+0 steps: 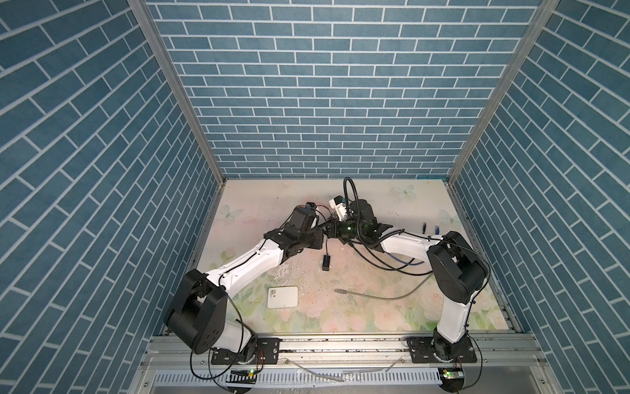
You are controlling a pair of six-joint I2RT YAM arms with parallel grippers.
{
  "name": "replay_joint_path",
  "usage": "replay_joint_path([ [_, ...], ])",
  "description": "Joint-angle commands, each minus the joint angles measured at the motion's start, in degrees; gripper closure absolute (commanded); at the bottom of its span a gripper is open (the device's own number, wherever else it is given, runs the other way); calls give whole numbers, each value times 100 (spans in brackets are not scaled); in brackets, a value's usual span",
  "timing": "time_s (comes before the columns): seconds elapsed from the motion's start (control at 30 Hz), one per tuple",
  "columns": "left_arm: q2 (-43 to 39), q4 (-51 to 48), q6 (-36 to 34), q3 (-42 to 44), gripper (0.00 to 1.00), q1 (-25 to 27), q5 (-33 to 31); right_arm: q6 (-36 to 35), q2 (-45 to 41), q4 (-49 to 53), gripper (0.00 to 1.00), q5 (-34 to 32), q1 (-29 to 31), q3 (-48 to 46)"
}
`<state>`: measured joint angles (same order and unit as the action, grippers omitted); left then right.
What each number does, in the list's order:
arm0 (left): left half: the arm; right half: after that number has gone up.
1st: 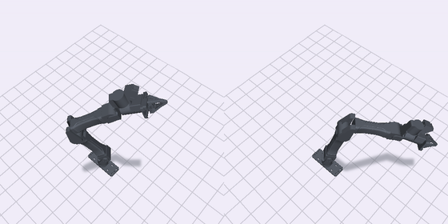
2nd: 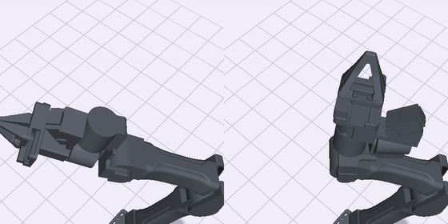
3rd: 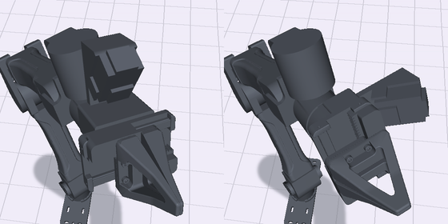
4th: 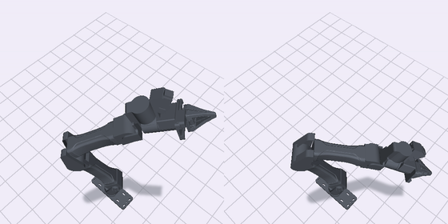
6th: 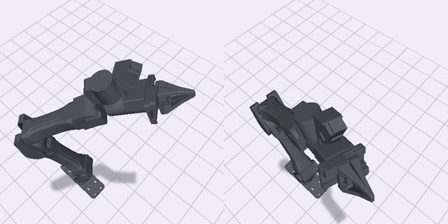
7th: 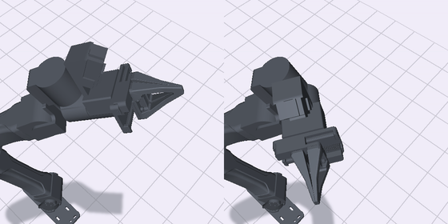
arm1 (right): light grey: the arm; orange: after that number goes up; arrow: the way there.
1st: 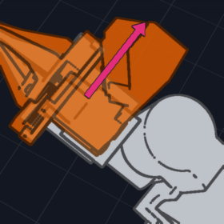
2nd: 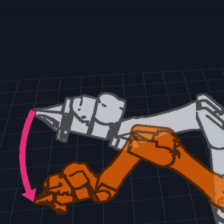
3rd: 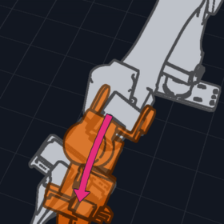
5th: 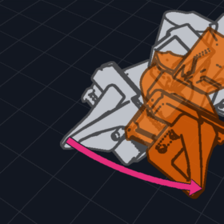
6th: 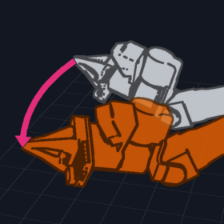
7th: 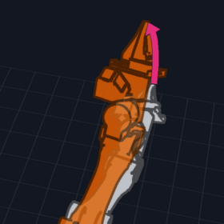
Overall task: Insert the plug into the switch port
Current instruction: 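Lift the barrel plug and carry it toward the white router box with the left gripper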
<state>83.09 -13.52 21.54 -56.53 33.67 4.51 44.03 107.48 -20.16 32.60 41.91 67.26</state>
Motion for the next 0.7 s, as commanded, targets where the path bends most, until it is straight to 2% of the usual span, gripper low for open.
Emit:
replay_joint_path([
  [0.0, -17, 107, -150, 44, 88, 26, -100, 43, -8, -9, 100, 200, 20, 221],
  [0.07, 3, 106, -176, 55, 81, 27, -121, 28, -17, -16, 100, 202, 19, 226],
  [0.1, 8, 74, -202, 55, 73, 26, -148, 2, -25, -14, 100, 175, 19, 226],
  [0.2, -83, -113, -300, 87, 37, 26, -364, -39, -47, -50, 100, 102, -33, 171],
  [0.23, -168, -201, -334, 118, 27, 21, -476, -35, -65, -91, 100, 77, -54, 127],
  [0.3, -343, -359, -370, 185, 13, 2, -684, -31, -81, -178, 100, 62, -116, 62],
  [0.33, -444, -457, -379, 225, 1, -25, -775, -43, -95, -225, 100, 71, -145, 30],
  [0.67, -1022, -1281, -11, 468, 0, -166, -1168, -788, -411, -225, 100, -218, -183, -311],
])
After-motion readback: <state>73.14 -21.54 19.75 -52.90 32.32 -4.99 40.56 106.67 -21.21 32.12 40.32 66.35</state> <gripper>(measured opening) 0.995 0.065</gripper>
